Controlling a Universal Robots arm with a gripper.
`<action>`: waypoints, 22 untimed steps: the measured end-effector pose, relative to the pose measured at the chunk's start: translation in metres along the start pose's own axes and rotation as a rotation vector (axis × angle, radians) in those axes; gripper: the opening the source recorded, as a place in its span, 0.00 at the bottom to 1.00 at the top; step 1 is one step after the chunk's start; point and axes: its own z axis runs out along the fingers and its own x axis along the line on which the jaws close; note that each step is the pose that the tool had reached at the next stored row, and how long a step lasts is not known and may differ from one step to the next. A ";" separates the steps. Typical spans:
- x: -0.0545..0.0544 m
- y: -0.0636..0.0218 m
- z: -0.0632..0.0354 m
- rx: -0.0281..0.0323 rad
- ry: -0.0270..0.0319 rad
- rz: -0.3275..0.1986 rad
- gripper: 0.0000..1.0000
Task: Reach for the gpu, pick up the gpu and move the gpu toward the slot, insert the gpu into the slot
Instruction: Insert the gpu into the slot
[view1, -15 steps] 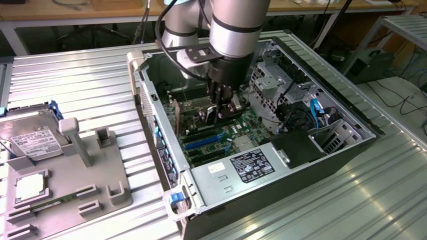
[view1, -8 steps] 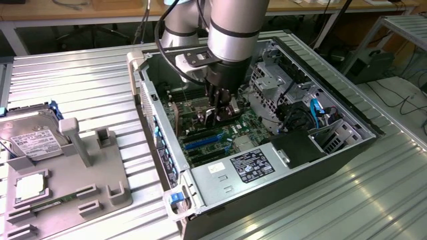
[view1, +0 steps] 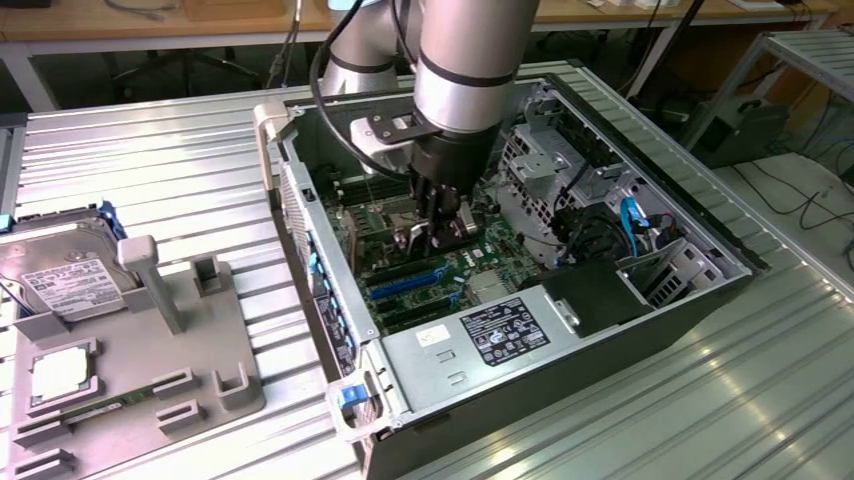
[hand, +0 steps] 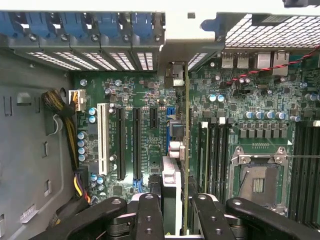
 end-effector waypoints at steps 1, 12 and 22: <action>0.000 0.0000 0.0012 0.0000 0.0000 0.000 0.28; 0.000 0.0008 0.0075 -0.0004 -0.0004 -0.020 0.28; 0.004 0.0043 0.0100 -0.0002 -0.0002 -0.020 0.28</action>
